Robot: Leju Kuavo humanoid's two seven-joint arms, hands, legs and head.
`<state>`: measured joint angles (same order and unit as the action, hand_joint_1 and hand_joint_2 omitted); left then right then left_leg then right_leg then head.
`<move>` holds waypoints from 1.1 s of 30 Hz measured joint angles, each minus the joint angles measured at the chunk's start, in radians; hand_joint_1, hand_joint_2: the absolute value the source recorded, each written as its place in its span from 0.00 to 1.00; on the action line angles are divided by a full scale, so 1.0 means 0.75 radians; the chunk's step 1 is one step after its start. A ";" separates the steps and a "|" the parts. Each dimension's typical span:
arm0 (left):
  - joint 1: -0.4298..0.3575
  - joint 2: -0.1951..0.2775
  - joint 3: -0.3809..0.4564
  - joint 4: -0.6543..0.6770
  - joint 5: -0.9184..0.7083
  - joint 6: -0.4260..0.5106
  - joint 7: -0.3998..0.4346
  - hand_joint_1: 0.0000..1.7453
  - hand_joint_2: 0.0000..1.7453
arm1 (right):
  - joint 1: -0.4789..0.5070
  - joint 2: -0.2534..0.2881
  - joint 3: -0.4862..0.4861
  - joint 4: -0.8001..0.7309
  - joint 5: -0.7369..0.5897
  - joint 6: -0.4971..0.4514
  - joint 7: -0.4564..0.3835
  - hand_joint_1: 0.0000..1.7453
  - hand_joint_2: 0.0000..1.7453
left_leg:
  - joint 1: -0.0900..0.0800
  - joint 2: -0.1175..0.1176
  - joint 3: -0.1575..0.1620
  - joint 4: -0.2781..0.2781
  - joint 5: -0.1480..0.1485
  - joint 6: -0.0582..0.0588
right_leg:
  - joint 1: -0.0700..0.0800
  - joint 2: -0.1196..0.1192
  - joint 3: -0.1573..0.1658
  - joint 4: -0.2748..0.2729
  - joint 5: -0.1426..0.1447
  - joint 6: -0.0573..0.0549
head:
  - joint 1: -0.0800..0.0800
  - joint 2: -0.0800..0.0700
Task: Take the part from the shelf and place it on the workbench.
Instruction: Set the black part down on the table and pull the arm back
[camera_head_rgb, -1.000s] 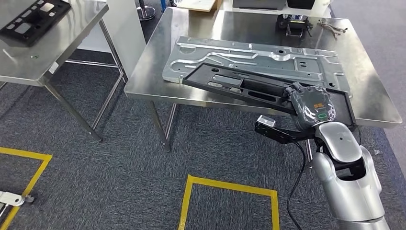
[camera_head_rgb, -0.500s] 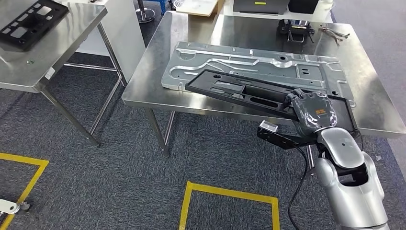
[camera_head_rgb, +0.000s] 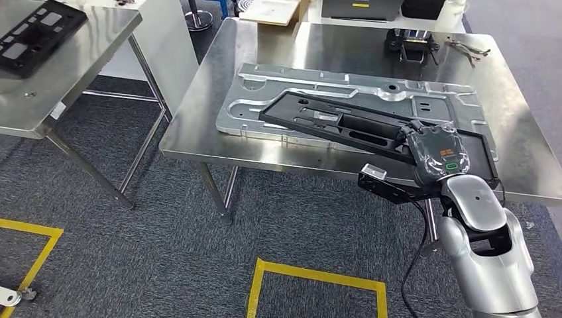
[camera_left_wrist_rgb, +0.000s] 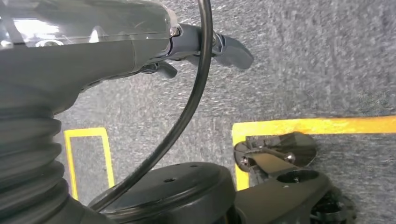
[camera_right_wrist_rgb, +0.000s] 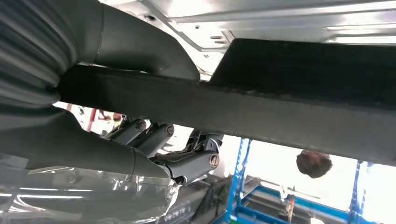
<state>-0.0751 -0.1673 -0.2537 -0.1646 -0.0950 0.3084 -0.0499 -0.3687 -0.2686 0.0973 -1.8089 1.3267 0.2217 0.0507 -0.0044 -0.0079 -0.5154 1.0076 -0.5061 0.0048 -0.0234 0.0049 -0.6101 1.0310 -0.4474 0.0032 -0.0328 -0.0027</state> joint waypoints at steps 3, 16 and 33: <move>-0.001 0.000 0.000 0.000 -0.002 0.000 -0.001 0.00 1.00 | -0.002 0.000 0.000 -0.001 0.001 -0.001 0.000 1.00 1.00 | 0.006 0.003 -0.084 0.170 -0.068 -0.022 | -0.002 -0.002 0.026 -0.006 -0.019 -0.025 | 0.000 0.000; -0.003 0.001 -0.001 -0.001 -0.009 -0.001 -0.004 0.00 1.00 | 0.009 0.002 0.001 0.001 0.007 -0.003 -0.001 1.00 1.00 | -0.004 0.005 -0.110 0.001 0.118 0.044 | 0.016 -0.003 0.138 -0.018 -0.117 0.006 | 0.000 0.000; -0.002 0.003 -0.001 -0.002 -0.010 -0.001 -0.006 0.00 1.00 | 0.013 0.024 0.010 0.006 0.033 -0.008 0.004 1.00 1.00 | 0.011 0.002 -0.066 0.128 -0.054 -0.023 | -0.009 -0.002 -0.015 0.025 -0.015 -0.019 | -0.001 0.000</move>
<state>-0.0768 -0.1648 -0.2547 -0.1659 -0.1021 0.3075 -0.0546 -0.3586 -0.2505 0.1049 -1.8044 1.3511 0.2155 0.0538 0.0039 -0.0066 -0.5646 1.1036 -0.5465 -0.0125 -0.0303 0.0035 -0.6214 1.0500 -0.4587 -0.0108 -0.0333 -0.0027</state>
